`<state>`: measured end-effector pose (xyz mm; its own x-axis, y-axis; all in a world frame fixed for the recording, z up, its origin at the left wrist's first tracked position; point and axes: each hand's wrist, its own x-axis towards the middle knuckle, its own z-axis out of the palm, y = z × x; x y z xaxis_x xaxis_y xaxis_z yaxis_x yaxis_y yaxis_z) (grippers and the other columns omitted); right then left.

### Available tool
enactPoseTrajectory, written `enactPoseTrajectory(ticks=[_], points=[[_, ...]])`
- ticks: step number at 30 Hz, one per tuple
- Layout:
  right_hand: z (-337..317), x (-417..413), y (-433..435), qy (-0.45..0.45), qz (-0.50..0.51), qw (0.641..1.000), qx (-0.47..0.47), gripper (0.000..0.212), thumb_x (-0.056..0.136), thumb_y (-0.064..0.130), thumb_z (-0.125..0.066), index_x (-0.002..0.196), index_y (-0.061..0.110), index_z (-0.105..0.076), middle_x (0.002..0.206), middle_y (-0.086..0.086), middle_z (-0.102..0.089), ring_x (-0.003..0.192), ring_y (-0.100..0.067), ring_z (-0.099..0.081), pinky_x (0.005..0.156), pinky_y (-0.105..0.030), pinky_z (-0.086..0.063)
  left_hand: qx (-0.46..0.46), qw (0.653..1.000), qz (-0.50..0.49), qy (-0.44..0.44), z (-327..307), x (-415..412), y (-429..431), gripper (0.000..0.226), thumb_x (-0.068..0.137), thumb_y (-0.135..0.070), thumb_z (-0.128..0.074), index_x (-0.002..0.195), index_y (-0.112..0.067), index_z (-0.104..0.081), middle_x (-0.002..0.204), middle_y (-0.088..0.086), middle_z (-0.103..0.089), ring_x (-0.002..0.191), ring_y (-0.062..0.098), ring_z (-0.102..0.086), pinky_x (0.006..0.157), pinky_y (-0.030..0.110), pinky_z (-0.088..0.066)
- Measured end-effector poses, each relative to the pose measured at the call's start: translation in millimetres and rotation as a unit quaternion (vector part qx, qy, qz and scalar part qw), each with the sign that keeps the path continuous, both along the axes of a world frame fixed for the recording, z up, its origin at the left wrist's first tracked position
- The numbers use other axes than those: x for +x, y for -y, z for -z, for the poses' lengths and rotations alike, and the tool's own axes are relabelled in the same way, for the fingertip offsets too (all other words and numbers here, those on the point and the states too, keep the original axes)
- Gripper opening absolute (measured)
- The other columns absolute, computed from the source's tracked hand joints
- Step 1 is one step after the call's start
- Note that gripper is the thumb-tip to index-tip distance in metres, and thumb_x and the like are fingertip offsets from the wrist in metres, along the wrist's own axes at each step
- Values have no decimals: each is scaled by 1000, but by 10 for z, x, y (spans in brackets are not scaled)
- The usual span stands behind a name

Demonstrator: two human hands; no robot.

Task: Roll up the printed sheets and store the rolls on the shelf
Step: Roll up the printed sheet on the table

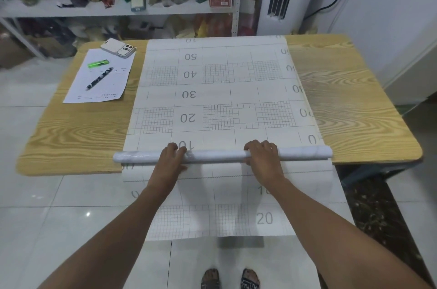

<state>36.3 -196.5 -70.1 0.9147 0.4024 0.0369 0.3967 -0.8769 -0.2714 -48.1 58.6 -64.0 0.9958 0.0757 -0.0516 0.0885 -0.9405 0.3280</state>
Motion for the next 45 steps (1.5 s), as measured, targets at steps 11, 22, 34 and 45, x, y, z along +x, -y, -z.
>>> enactPoseTrajectory(ticks=[11, 22, 34, 45], points=[[55, -10, 25, 12, 0, 998, -63, 39, 60, 5, -80, 92, 20, -63, 101, 0, -59, 91, -29, -54, 87, -45, -36, 134, 990, 6, 35, 28, 41, -43, 64, 49, 15, -75, 104, -12, -56, 93, 9, -58, 85, 30, -51, 80, 47, -44], [37, 67, 126, -24, -30, 999, -26, 45, 81, 36, -67, 117, 15, -52, 112, -3, -54, 99, -25, -48, 89, -36, -34, 129, 992, -5, 15, 86, 68, -45, 71, 48, 19, -73, 110, -11, -57, 94, 8, -62, 86, 31, -53, 73, 42, -45], [30, 80, 122, -3, -27, 999, -35, 24, 86, 23, -65, 104, 8, -63, 112, -7, -56, 97, -30, -45, 81, -34, -34, 72, 997, 8, -17, 31, 120, -37, 40, 59, 0, -82, 94, -2, -64, 96, 21, -56, 83, 38, -53, 68, 45, -48], [14, 110, 117, -5, -14, 999, -28, 39, 79, 31, -72, 110, 10, -59, 105, -7, -59, 88, -30, -52, 77, -38, -42, 67, 998, 6, -7, 37, 169, -55, 50, 68, 8, -72, 113, -7, -54, 97, 12, -59, 86, 31, -50, 71, 41, -43]])
